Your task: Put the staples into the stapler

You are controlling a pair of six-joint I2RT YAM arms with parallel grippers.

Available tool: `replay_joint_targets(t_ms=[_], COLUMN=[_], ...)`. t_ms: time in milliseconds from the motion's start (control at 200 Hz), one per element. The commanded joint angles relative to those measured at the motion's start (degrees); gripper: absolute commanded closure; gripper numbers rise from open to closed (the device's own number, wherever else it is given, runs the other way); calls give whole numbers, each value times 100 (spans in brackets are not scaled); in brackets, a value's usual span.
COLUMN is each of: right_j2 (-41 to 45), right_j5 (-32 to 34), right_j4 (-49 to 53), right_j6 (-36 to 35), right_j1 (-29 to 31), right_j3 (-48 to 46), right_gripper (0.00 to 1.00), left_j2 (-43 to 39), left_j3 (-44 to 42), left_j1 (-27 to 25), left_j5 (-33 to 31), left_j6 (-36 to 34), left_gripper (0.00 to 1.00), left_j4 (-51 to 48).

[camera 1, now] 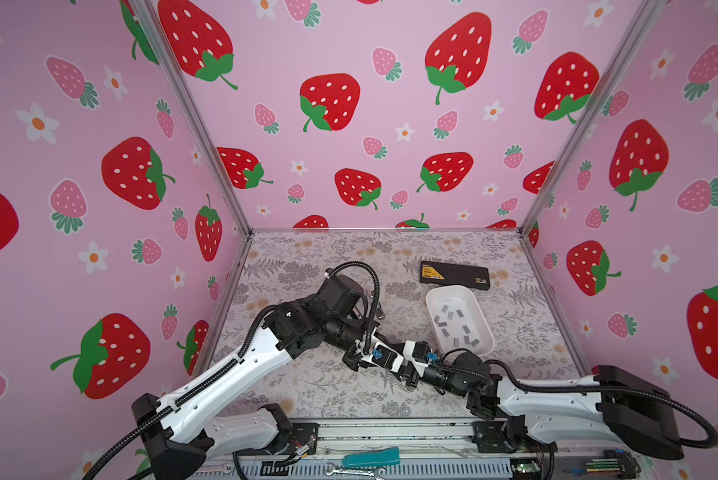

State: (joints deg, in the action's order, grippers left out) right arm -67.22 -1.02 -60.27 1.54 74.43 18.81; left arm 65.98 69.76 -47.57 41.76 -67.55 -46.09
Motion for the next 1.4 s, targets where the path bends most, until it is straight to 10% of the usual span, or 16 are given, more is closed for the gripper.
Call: replay_joint_targets(t_ms=[0,215,630,1025,1396], right_j2=[130,338,438,-2025,-3912], right_j5=[314,1123,2189,1993,1844], right_j4=[-140,138,1378,3706,4747], right_j6=[206,265,1322,2390,2658], right_j1=[-7,-15,-979,-1995,-2578], right_j3=[152,92,257,2447,3980], right_gripper=[72,76,81,90,90], left_j2=[-261,-937,-1540,-856,-774], left_j3=[-5,-686,-1662,-1268,-1179], left_j1=[-33,79,808,1119,2032], left_j5=[69,-404,-1981,-4639,-4001], left_j6=[-177,95,842,1593,2721], left_gripper=[72,55,52,51,50], left_j4=[274,1405,3662,3943,4189])
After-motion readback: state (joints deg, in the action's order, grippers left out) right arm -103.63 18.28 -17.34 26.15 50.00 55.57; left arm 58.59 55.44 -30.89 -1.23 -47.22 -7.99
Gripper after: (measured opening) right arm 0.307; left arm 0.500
